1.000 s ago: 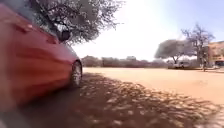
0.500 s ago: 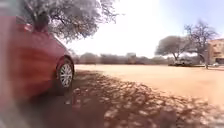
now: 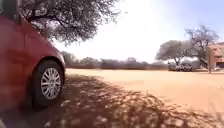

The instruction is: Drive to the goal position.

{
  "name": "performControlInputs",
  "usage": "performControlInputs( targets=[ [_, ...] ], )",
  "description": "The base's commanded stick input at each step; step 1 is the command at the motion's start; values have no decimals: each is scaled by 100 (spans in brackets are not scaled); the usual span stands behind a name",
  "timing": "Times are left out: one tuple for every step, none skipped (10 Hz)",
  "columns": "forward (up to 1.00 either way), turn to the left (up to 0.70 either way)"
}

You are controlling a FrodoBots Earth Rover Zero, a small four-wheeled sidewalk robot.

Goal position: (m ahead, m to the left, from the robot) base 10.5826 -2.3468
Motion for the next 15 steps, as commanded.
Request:
performControlInputs(
  targets=[
    [100, 0],
    [100, 0],
    [100, 0],
    [100, 0],
    [100, 0],
    [100, 0],
    [100, 0],
    [100, 15],
    [100, 30],
    [100, 40],
    [100, 40],
    [100, 37],
    [100, 19],
    [100, 1],
    [100, 0]
  ],
)
